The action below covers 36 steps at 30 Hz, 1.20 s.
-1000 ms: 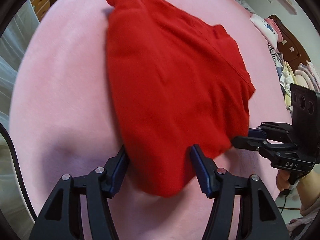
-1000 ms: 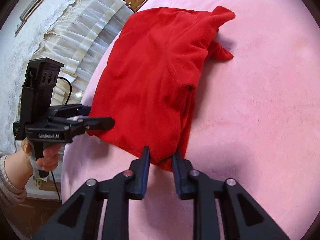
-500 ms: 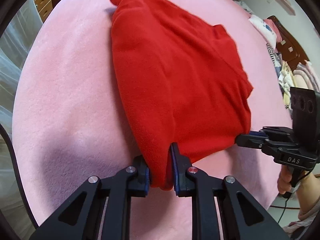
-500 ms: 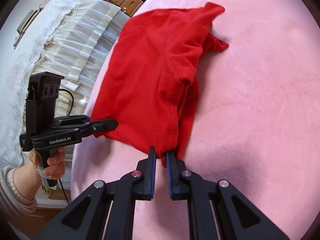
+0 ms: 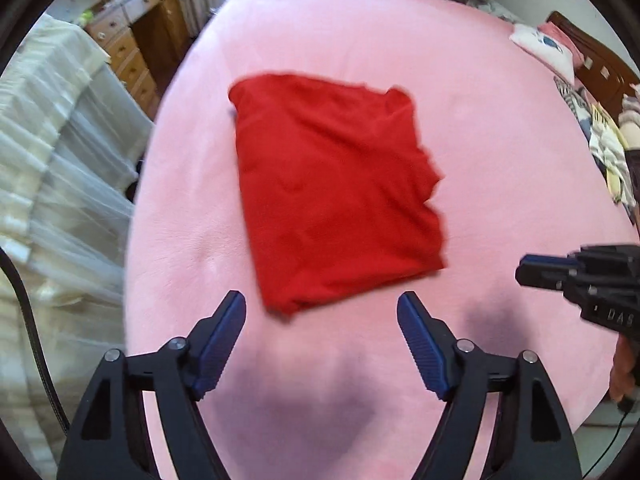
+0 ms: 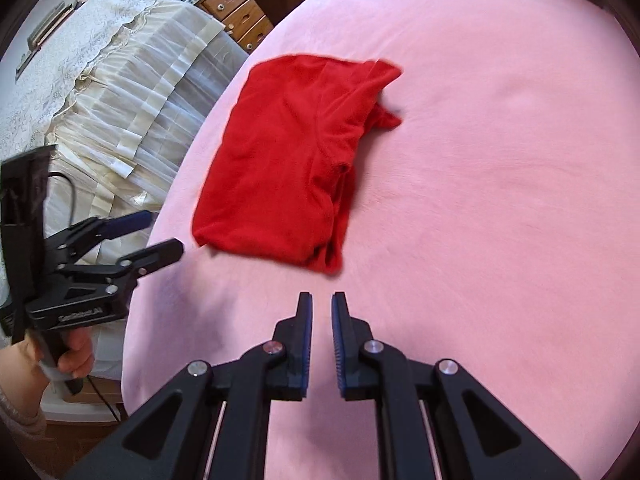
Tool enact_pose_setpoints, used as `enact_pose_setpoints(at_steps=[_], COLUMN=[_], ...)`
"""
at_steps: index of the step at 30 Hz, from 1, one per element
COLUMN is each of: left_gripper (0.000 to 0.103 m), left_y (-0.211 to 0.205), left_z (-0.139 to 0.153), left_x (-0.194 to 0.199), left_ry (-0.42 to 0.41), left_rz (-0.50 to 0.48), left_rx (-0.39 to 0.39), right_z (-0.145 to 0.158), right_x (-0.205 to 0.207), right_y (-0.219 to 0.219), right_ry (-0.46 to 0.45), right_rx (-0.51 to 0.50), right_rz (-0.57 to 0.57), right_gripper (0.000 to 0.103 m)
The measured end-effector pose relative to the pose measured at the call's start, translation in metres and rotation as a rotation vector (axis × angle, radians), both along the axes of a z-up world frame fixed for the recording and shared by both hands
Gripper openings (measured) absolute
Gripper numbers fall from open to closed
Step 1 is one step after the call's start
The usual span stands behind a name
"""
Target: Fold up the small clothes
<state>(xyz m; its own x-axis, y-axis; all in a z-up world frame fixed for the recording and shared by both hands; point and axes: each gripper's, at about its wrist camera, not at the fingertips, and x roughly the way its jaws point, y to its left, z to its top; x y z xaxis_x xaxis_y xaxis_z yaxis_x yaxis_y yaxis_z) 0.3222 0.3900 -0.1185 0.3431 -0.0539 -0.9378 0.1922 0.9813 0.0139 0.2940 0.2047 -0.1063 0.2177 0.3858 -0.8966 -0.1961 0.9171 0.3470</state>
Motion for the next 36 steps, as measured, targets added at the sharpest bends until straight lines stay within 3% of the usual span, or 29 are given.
enact_pose_setpoints(at_steps=[3,7,10,14,21,25,29,36], left_gripper=[0.084,0.087,0.087,0.088,0.093,0.102,0.102,0.102], left_y=[-0.011,-0.037,-0.057,-0.078,-0.140,-0.168,-0.189,-0.204], left_z=[0.038,0.085,0.113,0.142,0.202,0.227,0.245,0.263], left_x=[-0.016,-0.030,-0.049,-0.077,-0.130,-0.155,-0.175,-0.190], left_ry=[-0.026,-0.038,-0.043,-0.038,-0.095,-0.119,-0.130,-0.124], left_rz=[0.055,0.093,0.114,0.166,0.211,0.230,0.231,0.222], left_rx=[-0.007,0.016,0.019,0.001,0.039,0.039,0.065,0.041], right_z=[0.037,0.093,0.135,0.180,0.227,0.243,0.257,0.277], right_x=[-0.020,-0.049,-0.069,-0.094,-0.141,-0.159,-0.178,-0.204], right_y=[-0.014,-0.033,-0.051,-0.078,-0.120,-0.148,-0.168,-0.177], right_ry=[-0.024,-0.092,-0.154,-0.181,-0.207,-0.195,-0.191,-0.213], right_rx=[-0.036,-0.087,-0.116,-0.136,-0.228,-0.228,-0.258,-0.277], right_rz=[-0.027,-0.073,-0.101,-0.167,-0.194,-0.231,-0.256,-0.299], right_gripper=[0.014,0.046,0.053,0.056,0.060,0.062,0.062,0.063])
